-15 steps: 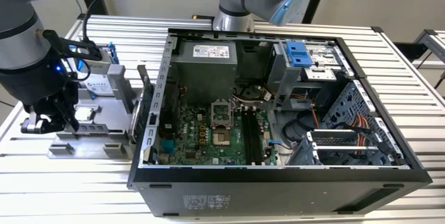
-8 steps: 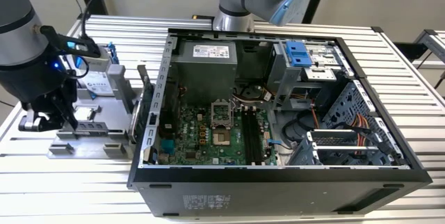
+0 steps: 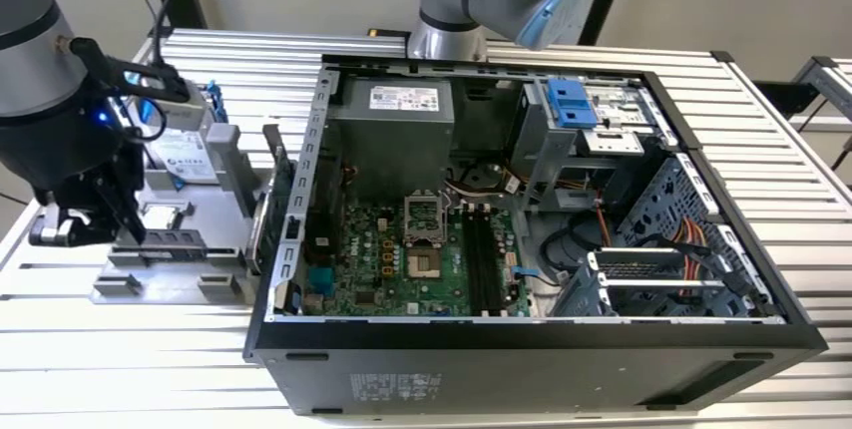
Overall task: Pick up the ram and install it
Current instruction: 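Pick up the ram and move it above insertion slot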
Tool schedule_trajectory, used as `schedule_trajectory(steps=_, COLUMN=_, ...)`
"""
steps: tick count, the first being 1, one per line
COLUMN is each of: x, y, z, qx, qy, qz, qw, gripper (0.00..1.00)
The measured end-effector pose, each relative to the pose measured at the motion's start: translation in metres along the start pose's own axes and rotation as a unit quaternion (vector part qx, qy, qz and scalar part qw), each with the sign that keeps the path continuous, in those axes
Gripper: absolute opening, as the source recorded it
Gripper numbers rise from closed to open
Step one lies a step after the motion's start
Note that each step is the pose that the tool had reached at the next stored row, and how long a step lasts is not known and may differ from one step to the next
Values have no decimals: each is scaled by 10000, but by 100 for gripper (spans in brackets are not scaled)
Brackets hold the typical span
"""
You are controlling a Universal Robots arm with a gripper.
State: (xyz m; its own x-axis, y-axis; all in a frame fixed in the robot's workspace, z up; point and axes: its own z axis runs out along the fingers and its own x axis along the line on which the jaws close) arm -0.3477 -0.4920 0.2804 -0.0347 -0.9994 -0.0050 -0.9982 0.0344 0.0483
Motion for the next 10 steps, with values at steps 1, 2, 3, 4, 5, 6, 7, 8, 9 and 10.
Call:
schedule_trajectory(steps=1, x=0, y=0, z=-8, qx=1, qy=0, qz=0, qw=10000, gripper=0)
schedule_trajectory(steps=2, x=0, y=1, z=-16, qx=0, qy=0, qz=0, qw=10000, gripper=0)
schedule_trajectory(steps=3, x=0, y=1, z=-25, qx=0, qy=0, qz=0, qw=10000, gripper=0)
schedule_trajectory(steps=4, x=0, y=2, z=-33, qx=0, qy=0, qz=0, qw=10000, gripper=0)
schedule_trajectory(steps=5, x=0, y=2, z=-42, qx=0, qy=0, qz=0, qw=10000, gripper=0)
schedule_trajectory(steps=6, x=0, y=2, z=-50, qx=0, qy=0, qz=0, qw=10000, gripper=0)
schedule_trajectory(steps=7, x=0, y=3, z=-59, qx=1, qy=-1, qz=0, qw=10000, gripper=0)
schedule_trajectory(steps=8, x=-1, y=3, z=-69, qx=0, qy=0, qz=0, qw=10000, gripper=0)
schedule_trajectory(steps=9, x=-1, y=3, z=-79, qx=1, qy=0, qz=0, qw=10000, gripper=0)
schedule_trajectory(steps=10, x=-1, y=4, z=-89, qx=0, qy=0, qz=-1, qw=10000, gripper=0)
